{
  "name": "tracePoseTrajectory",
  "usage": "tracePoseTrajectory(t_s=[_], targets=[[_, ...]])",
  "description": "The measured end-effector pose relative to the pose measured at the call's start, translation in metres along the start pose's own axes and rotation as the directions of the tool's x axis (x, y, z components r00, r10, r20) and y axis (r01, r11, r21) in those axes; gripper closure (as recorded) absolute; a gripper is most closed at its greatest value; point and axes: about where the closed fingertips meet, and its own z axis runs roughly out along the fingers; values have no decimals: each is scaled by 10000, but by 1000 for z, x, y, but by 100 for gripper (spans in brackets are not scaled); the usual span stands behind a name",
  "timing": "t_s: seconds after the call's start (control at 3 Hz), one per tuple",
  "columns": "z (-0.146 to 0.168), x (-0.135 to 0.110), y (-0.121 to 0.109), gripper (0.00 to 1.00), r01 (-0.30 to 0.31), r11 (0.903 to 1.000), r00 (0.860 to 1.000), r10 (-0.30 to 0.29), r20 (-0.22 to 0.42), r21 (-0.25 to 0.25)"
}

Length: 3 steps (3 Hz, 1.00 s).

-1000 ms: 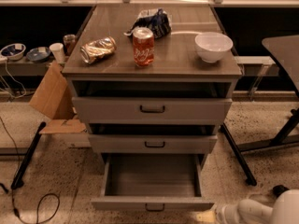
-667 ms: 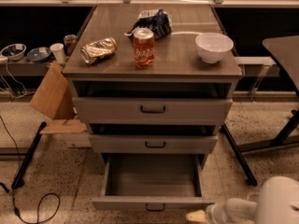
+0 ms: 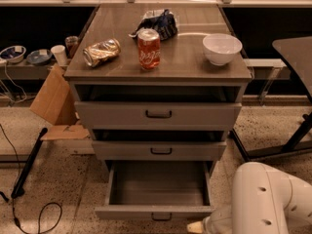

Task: Close bottom drawer

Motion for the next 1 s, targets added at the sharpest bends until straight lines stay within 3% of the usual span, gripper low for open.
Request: tracePoseTrajectory(t_s=[0.33,0.67,1.0], targets=[[2,-11,-27,0,-435,9868,9986,382,368,1562],[-5,-27,-46,0,-1201,9713,9890,992,1097,2052],[-10,-32,-51,0,-1760,9650,9781,1492,1448,1945]])
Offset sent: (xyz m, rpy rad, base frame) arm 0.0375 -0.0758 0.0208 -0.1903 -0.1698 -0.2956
